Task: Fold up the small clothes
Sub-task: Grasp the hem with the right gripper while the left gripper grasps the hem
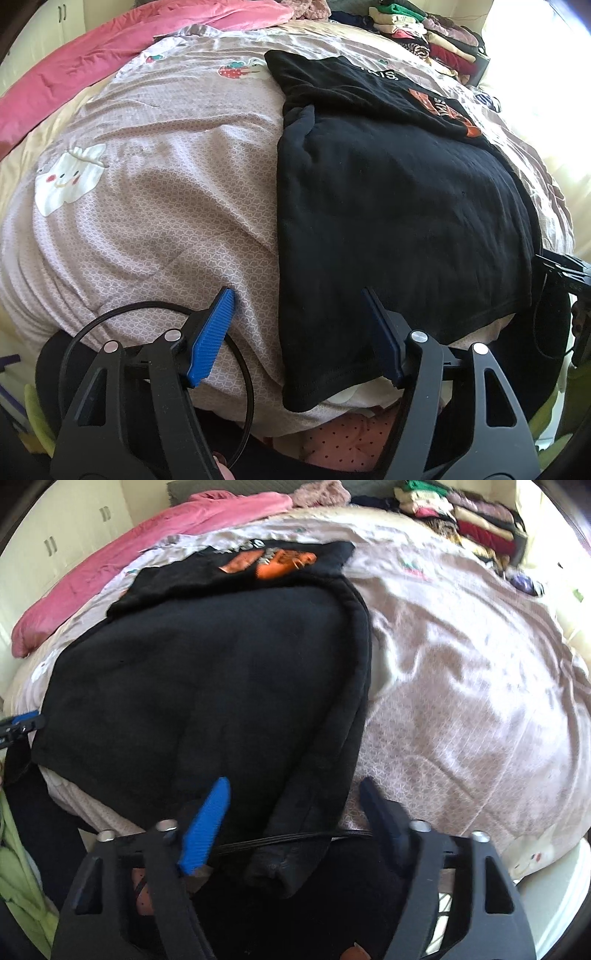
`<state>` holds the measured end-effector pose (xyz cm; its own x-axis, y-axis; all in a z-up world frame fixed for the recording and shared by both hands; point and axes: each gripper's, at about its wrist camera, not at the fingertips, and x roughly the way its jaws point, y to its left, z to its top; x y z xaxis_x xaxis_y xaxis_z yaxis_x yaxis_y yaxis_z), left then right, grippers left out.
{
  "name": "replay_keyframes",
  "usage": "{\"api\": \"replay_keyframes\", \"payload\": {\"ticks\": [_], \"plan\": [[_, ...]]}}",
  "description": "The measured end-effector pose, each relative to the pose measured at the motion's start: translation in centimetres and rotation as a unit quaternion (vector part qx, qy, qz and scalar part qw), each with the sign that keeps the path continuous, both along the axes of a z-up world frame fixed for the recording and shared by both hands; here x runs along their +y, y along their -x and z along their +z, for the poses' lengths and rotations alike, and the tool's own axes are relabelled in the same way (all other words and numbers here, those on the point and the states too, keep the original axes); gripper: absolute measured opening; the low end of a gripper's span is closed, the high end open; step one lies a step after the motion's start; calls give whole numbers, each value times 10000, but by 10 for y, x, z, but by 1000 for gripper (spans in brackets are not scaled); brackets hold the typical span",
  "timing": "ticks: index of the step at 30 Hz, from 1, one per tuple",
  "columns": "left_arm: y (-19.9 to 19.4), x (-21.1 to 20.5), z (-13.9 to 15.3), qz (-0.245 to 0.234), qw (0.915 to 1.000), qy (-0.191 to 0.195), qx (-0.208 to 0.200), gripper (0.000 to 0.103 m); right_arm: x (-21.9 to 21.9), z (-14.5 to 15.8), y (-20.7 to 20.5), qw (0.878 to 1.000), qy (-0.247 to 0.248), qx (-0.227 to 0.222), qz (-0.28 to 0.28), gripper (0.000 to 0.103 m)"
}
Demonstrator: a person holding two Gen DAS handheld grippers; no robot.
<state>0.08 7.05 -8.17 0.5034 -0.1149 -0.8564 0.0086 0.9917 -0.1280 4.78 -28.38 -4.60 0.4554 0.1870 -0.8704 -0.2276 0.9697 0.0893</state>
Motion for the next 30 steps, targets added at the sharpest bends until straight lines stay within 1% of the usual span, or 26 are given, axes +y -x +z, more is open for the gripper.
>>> {"api": "replay_keyframes", "payload": {"ticks": [1,2,4,9,11,14,15,16,18,20,21,22,24,26,27,29,30], "plan": [[0,0,0,0,10000,4,8,61,-2,1,0,10000,-58,-25,-15,33],[-1,0,-1,4,10000,11,21,61,-2,2,1,9999,-102,-72,-14,29],[-1,1,-2,25,10000,20,42,61,-5,12,5,9993,-300,-228,45,15],[-4,-2,-5,16,10000,7,87,61,-9,28,9,9962,-755,-389,205,13],[-4,-3,-5,-1,9999,15,118,59,-8,32,8,9946,-892,-452,283,13],[-5,-8,-3,-46,9999,12,121,46,-4,39,6,9914,-1094,-588,406,13],[-6,-10,-2,-73,9999,6,128,36,-3,41,5,9897,-1206,-628,443,13],[-7,-12,-2,-84,9999,11,133,20,-3,44,4,9885,-1278,-661,465,13],[-9,-18,-2,-101,9999,-35,122,4,-1,49,-1,9871,-1337,-726,507,13],[-9,-20,3,-110,9999,-47,40,4,-1,56,-3,9848,-1407,-842,566,13],[-9,-19,6,-107,9999,-29,-8,4,-1,64,-5,9811,-1526,-993,648,8],[-9,-18,10,-94,9999,-20,-57,3,1,70,-6,9792,-1565,-1087,698,7],[-10,-12,21,-12,9998,15,-190,3,4,81,-8,9778,-1461,-1285,772,7],[-12,-4,32,63,9995,97,-310,3,5,86,-13,9805,-1219,-1358,725,7],[-13,1,39,119,9990,150,-399,3,5,86,-16,9818,-1181,-1319,692,9],[-14,6,46,150,9984,194,-507,3,3,84,-16,9834,-1172,-1200,687,19],[-15,6,48,156,9983,192,-534,3,4,82,-14,9842,-1130,-1161,720,34]]}}
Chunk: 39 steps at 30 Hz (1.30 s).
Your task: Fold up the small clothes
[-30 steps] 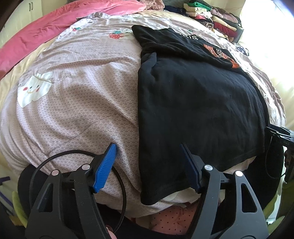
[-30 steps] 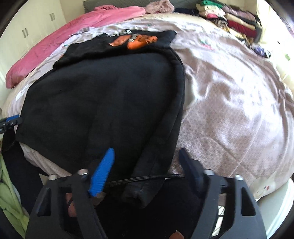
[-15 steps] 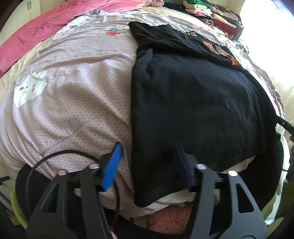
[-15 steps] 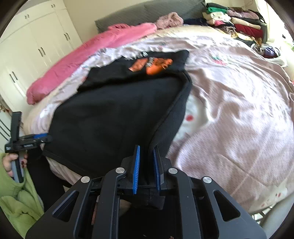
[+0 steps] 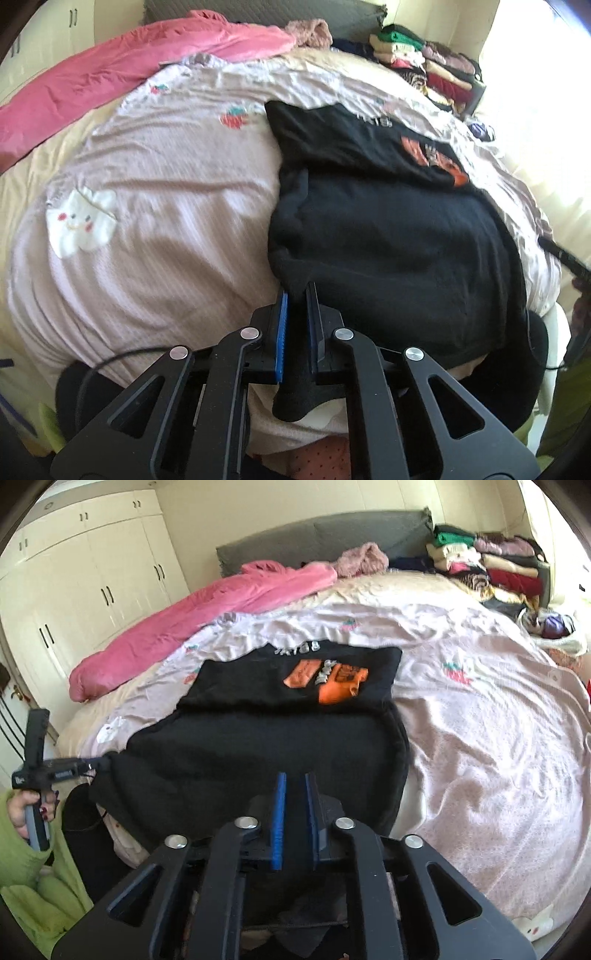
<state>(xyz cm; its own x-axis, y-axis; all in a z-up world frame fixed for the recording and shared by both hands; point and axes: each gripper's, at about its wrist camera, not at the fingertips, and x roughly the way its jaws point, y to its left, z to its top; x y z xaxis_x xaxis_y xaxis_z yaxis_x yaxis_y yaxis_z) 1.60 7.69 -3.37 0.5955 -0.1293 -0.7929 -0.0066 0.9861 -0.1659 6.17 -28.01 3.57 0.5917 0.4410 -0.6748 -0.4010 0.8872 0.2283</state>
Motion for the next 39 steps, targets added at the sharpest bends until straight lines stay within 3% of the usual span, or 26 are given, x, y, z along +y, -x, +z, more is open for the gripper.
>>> {"api": "replay_keyframes", "payload": {"ticks": [1,5,8,10,19,20,21,22,25,28,36,39], "plan": [[-1,2,1,17,10000,15,-19,3,2,-2,4,9999,51,35,89,47],[-4,7,1,59,9999,101,-33,3,10,-13,21,9990,126,217,379,54],[-6,15,5,105,9996,240,-65,3,6,-18,30,9983,418,328,250,62],[-7,18,8,123,9995,246,-120,3,2,-25,31,9962,629,582,167,76],[-8,17,4,97,9994,297,-112,3,17,-64,18,9884,1037,1084,-218,77],[-7,19,4,104,9993,331,-112,3,18,-68,15,9878,1048,1134,-217,76],[-7,20,4,108,9993,351,-112,3,18,-74,13,9864,1091,1211,-229,65],[-7,21,4,113,9992,377,-112,3,17,-76,12,9858,1126,1218,-259,45],[-6,23,4,116,9991,399,-118,3,9,-69,13,9877,1067,1093,-331,22],[-6,22,6,110,9990,405,-147,3,-5,-52,17,9928,711,922,-272,14],[-24,21,25,110,9985,407,-339,3,-20,-12,-1,9968,-624,454,-187,14],[-35,22,32,158,9983,373,-425,3,-17,-1,-15,9968,-710,283,-220,14]]}}
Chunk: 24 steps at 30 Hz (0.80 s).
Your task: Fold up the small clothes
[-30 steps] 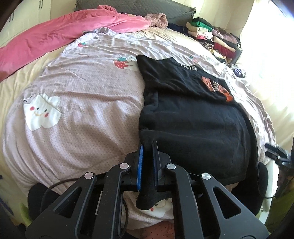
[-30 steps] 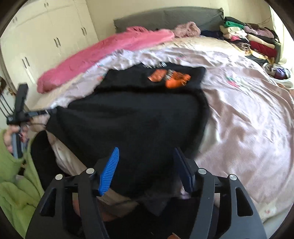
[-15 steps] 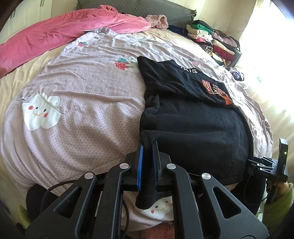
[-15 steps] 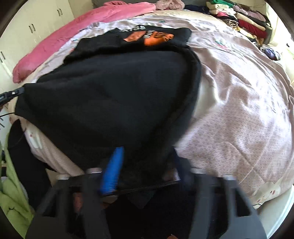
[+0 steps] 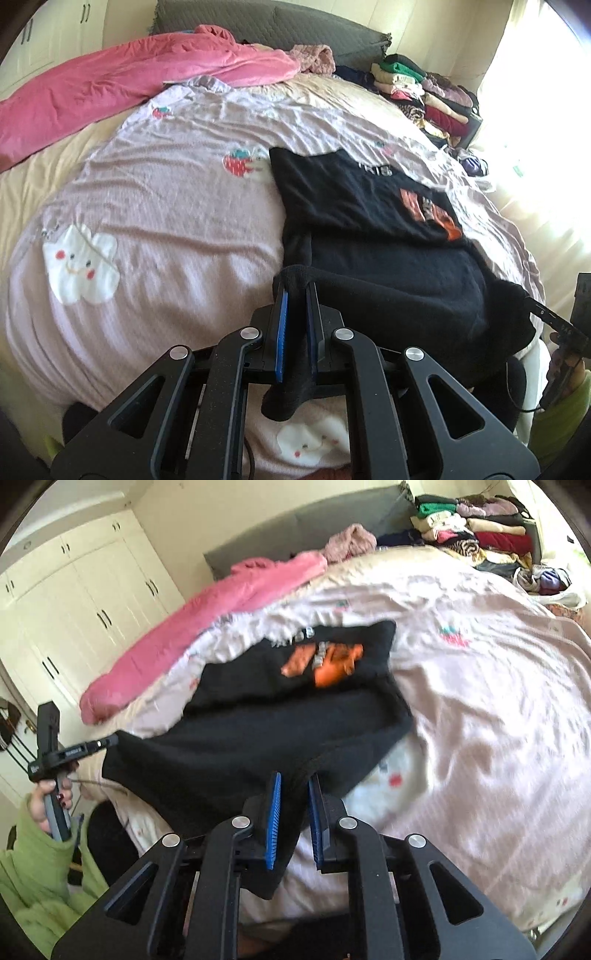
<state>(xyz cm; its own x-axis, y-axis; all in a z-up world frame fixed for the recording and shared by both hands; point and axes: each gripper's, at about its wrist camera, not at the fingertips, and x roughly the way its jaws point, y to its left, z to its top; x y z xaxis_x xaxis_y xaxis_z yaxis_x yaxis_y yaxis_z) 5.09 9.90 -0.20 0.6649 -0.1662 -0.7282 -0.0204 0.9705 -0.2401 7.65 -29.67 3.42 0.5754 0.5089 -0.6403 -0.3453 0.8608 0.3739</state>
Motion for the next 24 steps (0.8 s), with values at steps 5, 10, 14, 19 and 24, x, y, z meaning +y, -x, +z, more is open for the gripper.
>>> {"api": "replay_keyframes", "payload": {"ticks": [5,10,14,19,24], "plan": [[-21,-2,0,90,9999,-123,-23,3,-4,3,-23,9997,-201,12,-155,13],[-41,-5,-4,133,9998,-176,-11,4,-21,-7,-57,9951,-672,279,-673,13],[-57,-9,-7,151,9996,-244,2,4,-31,-15,-78,9913,-845,431,-912,13],[-65,-12,-12,115,9997,-196,9,5,-31,-22,-90,9910,-690,543,-1010,17],[-63,-12,-13,69,9999,-149,-23,13,-27,-12,-78,9934,-530,320,-969,40]]}}
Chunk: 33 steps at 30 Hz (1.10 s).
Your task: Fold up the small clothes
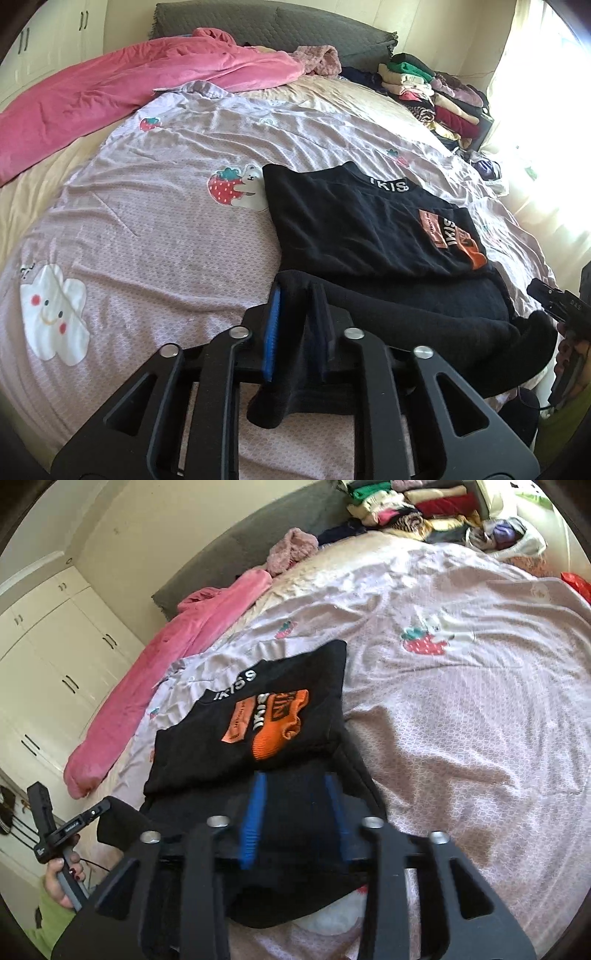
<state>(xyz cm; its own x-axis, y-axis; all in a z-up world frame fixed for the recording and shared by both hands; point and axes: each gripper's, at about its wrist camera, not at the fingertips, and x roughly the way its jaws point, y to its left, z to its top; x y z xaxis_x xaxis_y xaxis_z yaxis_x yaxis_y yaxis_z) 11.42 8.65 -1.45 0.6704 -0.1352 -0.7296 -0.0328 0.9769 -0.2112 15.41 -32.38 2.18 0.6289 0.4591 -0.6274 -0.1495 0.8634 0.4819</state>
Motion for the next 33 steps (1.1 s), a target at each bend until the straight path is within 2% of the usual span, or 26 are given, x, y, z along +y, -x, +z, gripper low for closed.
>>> {"api": "replay_keyframes", "payload": {"ticks": [3,5,10,14,19,27,30,31,33], "plan": [[3,2,1,-16,10000,63,-13,14,5,10,13,9994,243,-194,150,53],[5,4,1,-17,10000,93,-22,15,5,13,21,9991,320,-202,196,55],[16,9,-2,-32,9998,177,-3,20,10,17,53,9976,605,-99,320,72],[25,12,-9,-67,9997,216,98,22,17,6,81,9946,981,130,311,78],[35,10,-17,-91,9995,234,185,25,19,-13,99,9947,925,411,202,80],[40,6,-21,-207,9992,247,245,29,32,-42,109,9894,956,1039,353,80],[40,4,-20,-282,9990,225,250,29,37,-47,111,9885,926,1122,419,80],[40,3,-21,-292,9990,223,256,29,38,-46,112,9887,932,1089,446,79],[40,4,-21,-316,9988,239,270,29,42,-42,112,9886,969,1021,543,65]]}}
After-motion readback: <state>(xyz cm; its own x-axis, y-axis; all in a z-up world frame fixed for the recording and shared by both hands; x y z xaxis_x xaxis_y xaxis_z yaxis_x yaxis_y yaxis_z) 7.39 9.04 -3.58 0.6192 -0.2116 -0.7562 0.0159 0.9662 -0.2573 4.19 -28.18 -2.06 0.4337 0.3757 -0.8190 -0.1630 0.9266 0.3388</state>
